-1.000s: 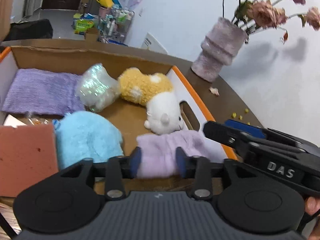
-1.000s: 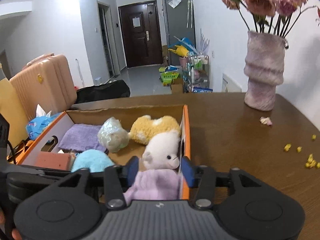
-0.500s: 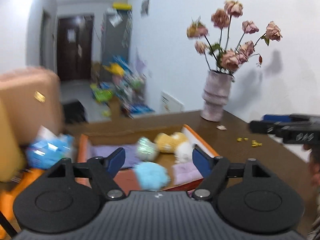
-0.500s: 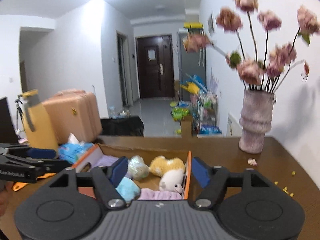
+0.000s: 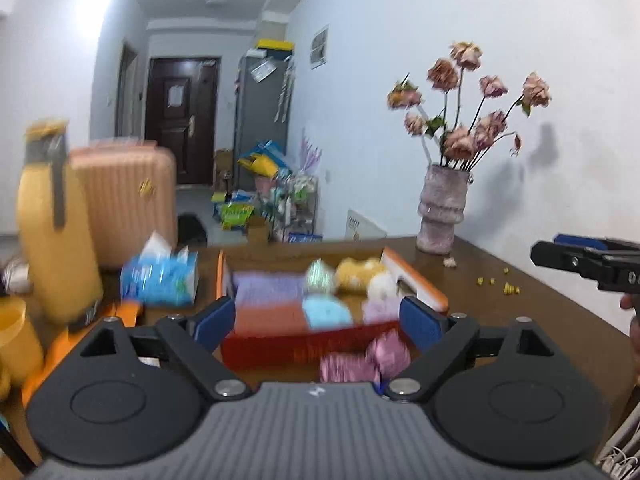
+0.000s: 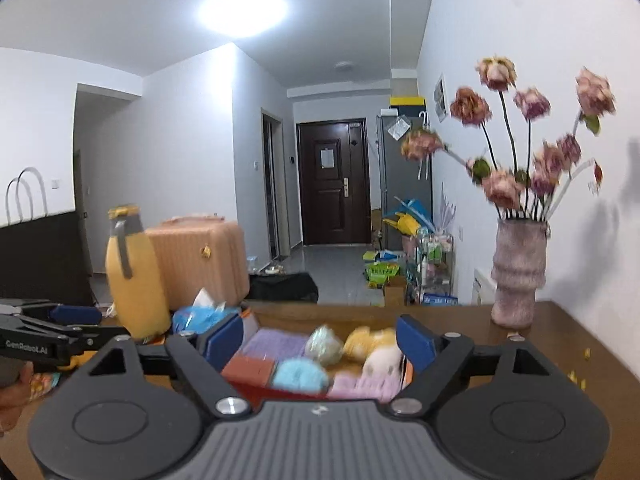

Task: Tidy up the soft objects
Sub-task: 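Withdraw both grippers from the box back over the table, then close both grippers together on the pink satin bow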

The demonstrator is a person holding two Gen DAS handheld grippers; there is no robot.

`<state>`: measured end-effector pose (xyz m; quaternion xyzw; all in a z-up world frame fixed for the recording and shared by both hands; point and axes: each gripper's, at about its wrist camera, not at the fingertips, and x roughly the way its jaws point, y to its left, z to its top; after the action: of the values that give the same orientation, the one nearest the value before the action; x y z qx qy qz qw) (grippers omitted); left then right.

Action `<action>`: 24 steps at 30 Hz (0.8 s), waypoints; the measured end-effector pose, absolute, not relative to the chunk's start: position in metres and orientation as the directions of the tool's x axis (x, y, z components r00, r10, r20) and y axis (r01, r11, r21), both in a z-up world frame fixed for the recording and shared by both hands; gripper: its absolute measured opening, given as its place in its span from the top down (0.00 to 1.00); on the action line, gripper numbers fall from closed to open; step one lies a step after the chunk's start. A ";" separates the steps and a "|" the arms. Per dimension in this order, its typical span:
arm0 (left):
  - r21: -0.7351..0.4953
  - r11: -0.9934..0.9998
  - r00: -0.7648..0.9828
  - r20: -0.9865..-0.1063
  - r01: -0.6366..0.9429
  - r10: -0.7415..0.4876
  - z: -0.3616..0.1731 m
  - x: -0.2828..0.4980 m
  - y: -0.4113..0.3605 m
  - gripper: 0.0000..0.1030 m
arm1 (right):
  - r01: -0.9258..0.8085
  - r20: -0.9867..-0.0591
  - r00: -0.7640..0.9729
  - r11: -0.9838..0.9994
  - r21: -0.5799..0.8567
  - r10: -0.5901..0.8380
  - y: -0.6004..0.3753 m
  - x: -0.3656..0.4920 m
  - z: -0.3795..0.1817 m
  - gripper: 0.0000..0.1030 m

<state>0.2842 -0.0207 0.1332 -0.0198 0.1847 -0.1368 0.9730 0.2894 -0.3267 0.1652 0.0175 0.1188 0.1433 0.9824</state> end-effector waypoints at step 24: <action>-0.253 0.930 0.751 -0.551 0.265 -0.364 0.024 0.391 -0.055 0.23 | -0.257 -0.442 0.832 0.939 0.230 0.336 -0.313 0.355 0.052 0.25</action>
<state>0.3914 -0.0555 0.0236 -0.0798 0.3102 -0.1685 0.9322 0.3554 -0.3132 0.0524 0.0808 0.2448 0.1555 0.9536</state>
